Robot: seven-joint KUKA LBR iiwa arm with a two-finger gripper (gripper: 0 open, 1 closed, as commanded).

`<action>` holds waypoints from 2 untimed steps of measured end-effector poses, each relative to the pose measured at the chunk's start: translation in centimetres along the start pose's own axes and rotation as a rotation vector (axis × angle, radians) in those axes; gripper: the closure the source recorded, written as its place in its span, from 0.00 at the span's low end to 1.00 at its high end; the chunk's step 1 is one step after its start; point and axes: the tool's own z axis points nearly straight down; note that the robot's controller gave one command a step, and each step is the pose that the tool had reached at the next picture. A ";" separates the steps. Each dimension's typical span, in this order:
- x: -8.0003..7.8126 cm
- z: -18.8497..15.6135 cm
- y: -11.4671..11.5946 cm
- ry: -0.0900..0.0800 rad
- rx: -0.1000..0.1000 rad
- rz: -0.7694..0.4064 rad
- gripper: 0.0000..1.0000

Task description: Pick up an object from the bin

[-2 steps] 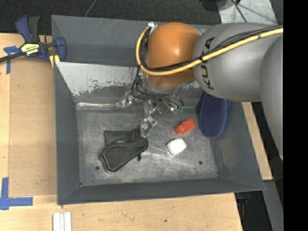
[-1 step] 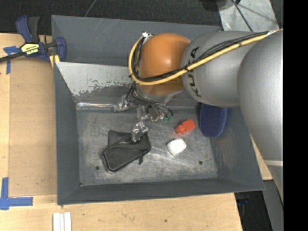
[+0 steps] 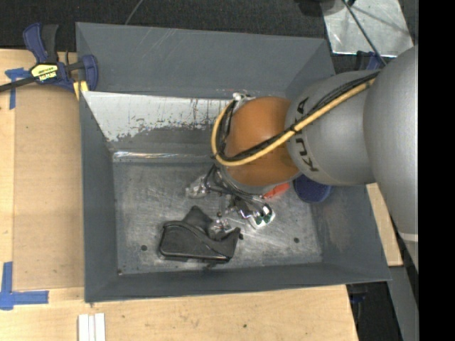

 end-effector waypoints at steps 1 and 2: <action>0.0 0.1 0.1 0.005 -0.001 -0.003 1.00; -0.8 -10.7 0.9 0.002 -0.001 -0.195 1.00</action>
Offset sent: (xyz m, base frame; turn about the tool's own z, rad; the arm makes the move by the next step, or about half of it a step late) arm 0.0000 0.0000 0.0000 0.0000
